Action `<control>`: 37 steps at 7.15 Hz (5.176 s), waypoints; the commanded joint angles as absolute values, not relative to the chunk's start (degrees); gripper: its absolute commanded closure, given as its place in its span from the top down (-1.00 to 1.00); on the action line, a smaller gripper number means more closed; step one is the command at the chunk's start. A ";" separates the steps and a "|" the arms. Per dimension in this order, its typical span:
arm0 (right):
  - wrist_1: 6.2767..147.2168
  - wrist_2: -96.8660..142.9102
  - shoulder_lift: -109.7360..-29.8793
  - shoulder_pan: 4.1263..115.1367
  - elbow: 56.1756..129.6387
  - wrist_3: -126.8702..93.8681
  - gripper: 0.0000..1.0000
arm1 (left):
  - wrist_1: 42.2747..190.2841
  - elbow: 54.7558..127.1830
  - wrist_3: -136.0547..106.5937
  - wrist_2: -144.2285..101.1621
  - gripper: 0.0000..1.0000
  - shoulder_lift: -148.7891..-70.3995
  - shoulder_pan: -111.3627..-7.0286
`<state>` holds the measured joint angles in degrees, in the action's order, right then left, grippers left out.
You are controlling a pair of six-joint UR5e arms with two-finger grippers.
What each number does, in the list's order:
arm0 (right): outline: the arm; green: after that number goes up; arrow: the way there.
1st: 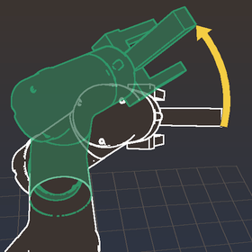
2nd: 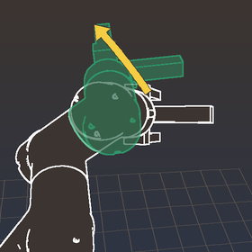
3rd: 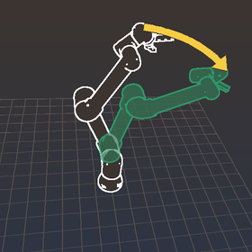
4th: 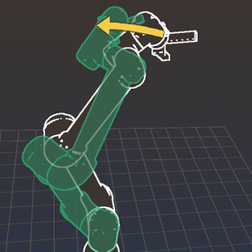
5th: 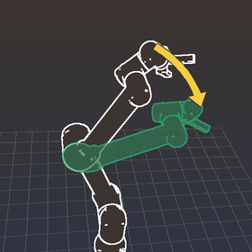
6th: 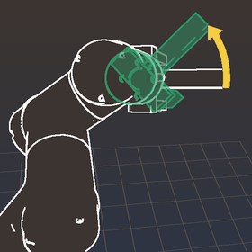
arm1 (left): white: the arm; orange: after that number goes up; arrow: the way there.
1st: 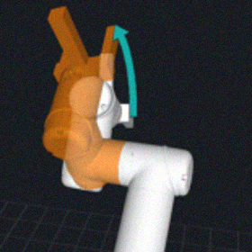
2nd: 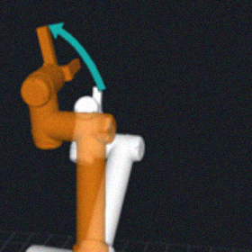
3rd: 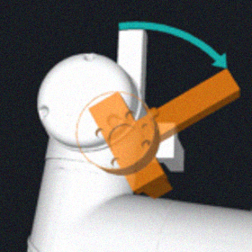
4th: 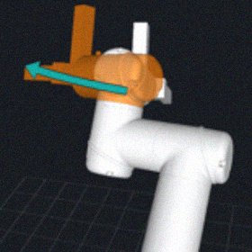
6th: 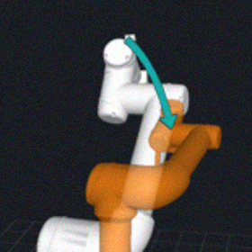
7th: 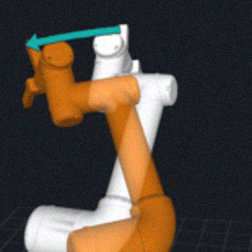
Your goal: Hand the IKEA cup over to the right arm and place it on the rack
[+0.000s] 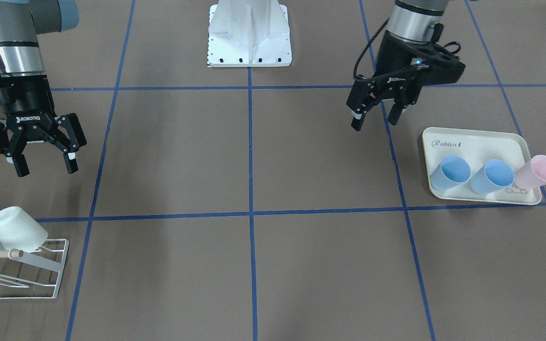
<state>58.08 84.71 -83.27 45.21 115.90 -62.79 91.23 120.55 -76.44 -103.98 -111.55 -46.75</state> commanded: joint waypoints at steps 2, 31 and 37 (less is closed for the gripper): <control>57.83 102.27 -77.46 45.44 116.81 -71.85 1.00 | 83.70 118.06 -43.62 -117.98 1.00 -103.81 -60.94; 45.88 96.15 -64.86 35.59 108.81 -100.72 1.00 | 97.58 86.55 -19.07 -135.72 -1.00 -97.03 -89.63; 45.88 96.15 -65.39 35.86 110.73 -101.25 1.00 | 89.99 100.58 -60.26 -133.15 -1.00 -111.44 -79.32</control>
